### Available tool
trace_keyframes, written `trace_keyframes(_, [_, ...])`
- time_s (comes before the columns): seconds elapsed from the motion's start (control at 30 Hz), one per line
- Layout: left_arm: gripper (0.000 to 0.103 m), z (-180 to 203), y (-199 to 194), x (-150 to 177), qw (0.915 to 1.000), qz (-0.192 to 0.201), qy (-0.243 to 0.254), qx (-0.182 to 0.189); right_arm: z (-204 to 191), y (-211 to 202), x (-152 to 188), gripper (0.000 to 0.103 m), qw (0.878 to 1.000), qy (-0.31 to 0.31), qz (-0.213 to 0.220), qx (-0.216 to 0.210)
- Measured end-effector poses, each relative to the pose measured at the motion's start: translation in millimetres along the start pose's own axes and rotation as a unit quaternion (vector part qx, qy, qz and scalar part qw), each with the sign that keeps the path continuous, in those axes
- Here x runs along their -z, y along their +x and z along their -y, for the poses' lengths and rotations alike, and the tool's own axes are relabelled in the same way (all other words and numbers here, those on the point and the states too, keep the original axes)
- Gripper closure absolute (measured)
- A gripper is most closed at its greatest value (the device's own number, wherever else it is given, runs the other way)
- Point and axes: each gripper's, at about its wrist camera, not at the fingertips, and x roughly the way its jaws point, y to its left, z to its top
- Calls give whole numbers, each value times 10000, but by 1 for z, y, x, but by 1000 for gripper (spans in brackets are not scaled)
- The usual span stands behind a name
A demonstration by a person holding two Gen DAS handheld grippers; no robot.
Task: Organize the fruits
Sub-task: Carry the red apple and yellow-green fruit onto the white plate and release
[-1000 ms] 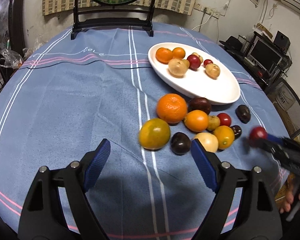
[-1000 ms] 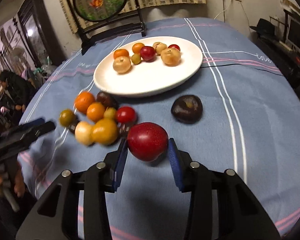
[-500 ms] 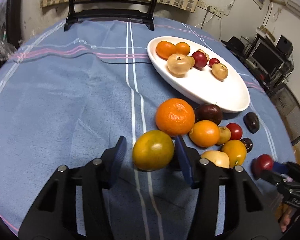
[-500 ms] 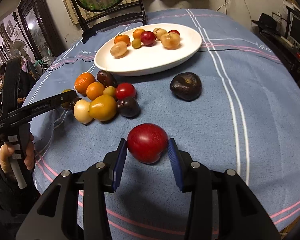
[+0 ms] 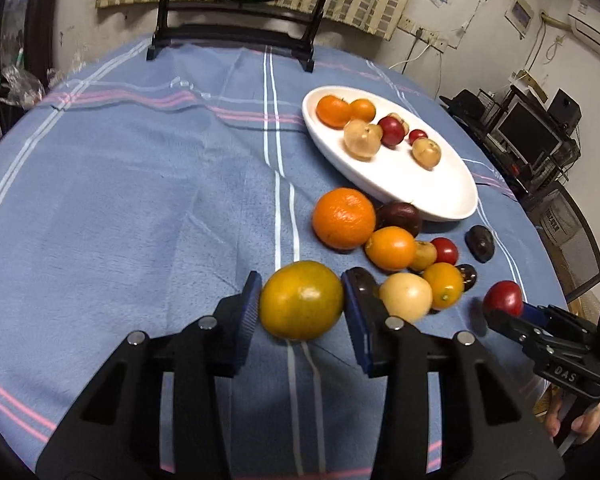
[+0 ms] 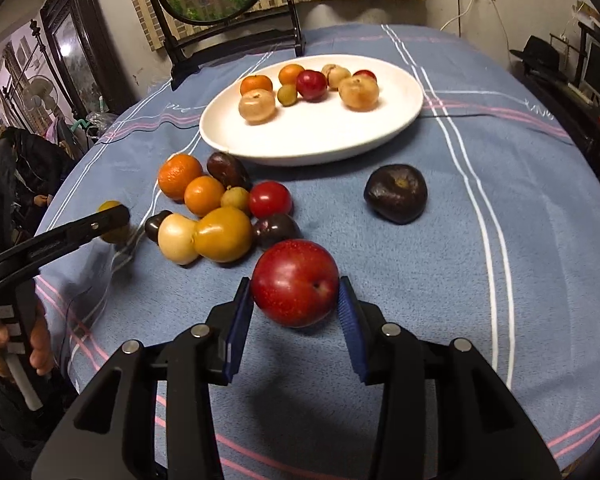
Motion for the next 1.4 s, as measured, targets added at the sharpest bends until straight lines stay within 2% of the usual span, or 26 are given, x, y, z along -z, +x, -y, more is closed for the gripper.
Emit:
trace_keyframes(0.27, [62, 15, -22, 2, 9995, 235, 199, 64, -1, -12, 2, 60, 9999, 41, 97, -25])
trace_keyframes(0.47, [62, 24, -24, 0, 9992, 256, 304, 103, -1, -16, 1, 60, 9999, 31, 150, -10])
trace_keyframes(0.73, [62, 37, -16, -23, 9984, 179, 517, 116, 2, -14, -19, 60, 9999, -12, 161, -15])
trace_keyframes(0.9, [62, 52, 11, -76, 9971, 117, 746, 15, 2, -6, -70, 60, 9992, -252, 289, 118])
trace_keyframes(1.07, [61, 67, 64, -143, 9968, -105, 790, -31, -3, 38, -134, 60, 9986, -487, 104, 184])
trace_keyframes(1.2, [61, 69, 107, -164, 9964, -388, 721, -226, -5, 86, -163, 60, 9978, -585, -171, 258])
trace_keyframes(1.4, [61, 67, 139, -171, 9955, -616, 673, -252, 8, 109, -169, 60, 9986, -429, -243, 210])
